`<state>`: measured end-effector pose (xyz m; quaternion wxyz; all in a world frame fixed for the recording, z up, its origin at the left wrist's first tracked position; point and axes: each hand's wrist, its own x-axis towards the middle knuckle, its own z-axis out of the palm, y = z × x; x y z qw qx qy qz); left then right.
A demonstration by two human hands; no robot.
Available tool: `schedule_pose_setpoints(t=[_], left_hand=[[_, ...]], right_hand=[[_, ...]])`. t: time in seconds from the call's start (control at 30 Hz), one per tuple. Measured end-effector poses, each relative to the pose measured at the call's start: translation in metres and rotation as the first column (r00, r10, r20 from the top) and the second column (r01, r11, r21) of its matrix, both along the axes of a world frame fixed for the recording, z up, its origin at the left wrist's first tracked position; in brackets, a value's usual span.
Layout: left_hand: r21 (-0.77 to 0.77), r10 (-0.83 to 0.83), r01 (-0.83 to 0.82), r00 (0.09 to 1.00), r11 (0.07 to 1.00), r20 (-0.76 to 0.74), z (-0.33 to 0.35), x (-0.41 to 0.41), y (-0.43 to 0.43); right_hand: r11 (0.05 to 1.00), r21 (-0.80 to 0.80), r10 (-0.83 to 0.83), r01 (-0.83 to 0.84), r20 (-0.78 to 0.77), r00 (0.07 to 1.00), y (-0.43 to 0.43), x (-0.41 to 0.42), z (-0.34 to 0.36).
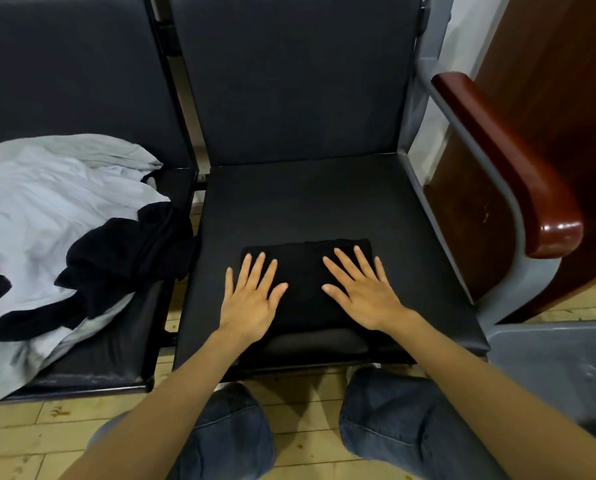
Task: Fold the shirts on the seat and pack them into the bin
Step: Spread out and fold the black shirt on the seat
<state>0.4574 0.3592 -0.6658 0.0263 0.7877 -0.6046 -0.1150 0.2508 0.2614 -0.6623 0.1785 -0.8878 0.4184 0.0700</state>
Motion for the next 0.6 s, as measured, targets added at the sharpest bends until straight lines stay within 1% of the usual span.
schedule_pose_setpoints(t=[0.03, 0.07, 0.13, 0.2, 0.23, 0.27, 0.3, 0.33, 0.37, 0.4, 0.43, 0.47, 0.5, 0.53, 0.6], left_hand=[[0.063, 0.019, -0.019, 1.000, 0.998, -0.008, -0.001, 0.002, 0.000], [0.093, 0.033, -0.031, 0.999, 0.995, -0.016, -0.001, 0.003, -0.001], [0.119, 0.034, -0.031, 0.999, 0.992, -0.022, -0.001, 0.003, -0.002], [0.140, 0.030, -0.022, 0.998, 0.990, -0.061, 0.000, 0.005, -0.003], [0.134, 0.038, -0.025, 0.994, 0.991, -0.100, 0.000, 0.005, -0.004], [0.098, 0.063, -0.049, 0.987, 0.994, -0.147, 0.000, 0.004, -0.003], [0.019, 0.121, -0.119, 0.972, 0.993, -0.202, 0.001, 0.002, -0.001], [-0.078, 0.216, -0.244, 0.940, 0.967, -0.262, 0.003, 0.000, 0.000], [-0.146, 0.335, -0.395, 0.887, 0.907, -0.317, 0.005, -0.002, 0.002], [-0.146, 0.448, -0.521, 0.822, 0.841, -0.351, 0.009, -0.004, 0.002], [-0.091, 0.530, -0.590, 0.774, 0.802, -0.347, 0.013, -0.005, 0.002], [-0.011, 0.577, -0.613, 0.749, 0.790, -0.326, 0.016, -0.005, 0.001], [0.066, 0.598, -0.609, 0.742, 0.790, -0.305, 0.019, -0.005, 0.001], [0.125, 0.601, -0.593, 0.745, 0.795, -0.289, 0.022, -0.004, 0.000], [0.169, 0.569, -0.543, 0.772, 0.822, -0.284, 0.026, -0.003, 0.001]], right_hand=[[1.000, 0.018, -0.009, 0.009, -0.005, 1.000, 0.000, 0.001, 0.000], [1.000, 0.024, -0.009, 0.010, -0.009, 1.000, -0.001, 0.002, 0.000], [0.999, 0.032, 0.002, -0.001, -0.034, 0.999, -0.002, 0.003, 0.001], [0.998, 0.069, 0.013, -0.010, -0.043, 0.999, -0.003, 0.004, 0.003], [0.994, 0.107, 0.005, -0.003, -0.012, 1.000, -0.003, 0.003, 0.006], [0.990, 0.137, -0.035, 0.026, 0.064, 0.997, -0.001, 0.002, 0.007], [0.985, 0.142, -0.123, 0.097, 0.190, 0.974, 0.001, 0.002, 0.009], [0.967, 0.129, -0.253, 0.221, 0.331, 0.909, 0.004, 0.002, 0.012], [0.918, 0.107, -0.389, 0.382, 0.431, 0.814, 0.007, 0.003, 0.014], [0.843, 0.085, -0.508, 0.531, 0.451, 0.734, 0.008, 0.003, 0.017], [0.778, 0.072, -0.597, 0.624, 0.394, 0.699, 0.009, 0.004, 0.019], [0.741, 0.081, -0.657, 0.667, 0.293, 0.694, 0.008, 0.004, 0.020], [0.725, 0.116, -0.686, 0.679, 0.194, 0.701, 0.009, 0.005, 0.022], [0.719, 0.164, -0.695, 0.676, 0.131, 0.707, 0.009, 0.006, 0.025], [0.727, 0.235, -0.679, 0.645, 0.106, 0.727, 0.011, 0.008, 0.032]])
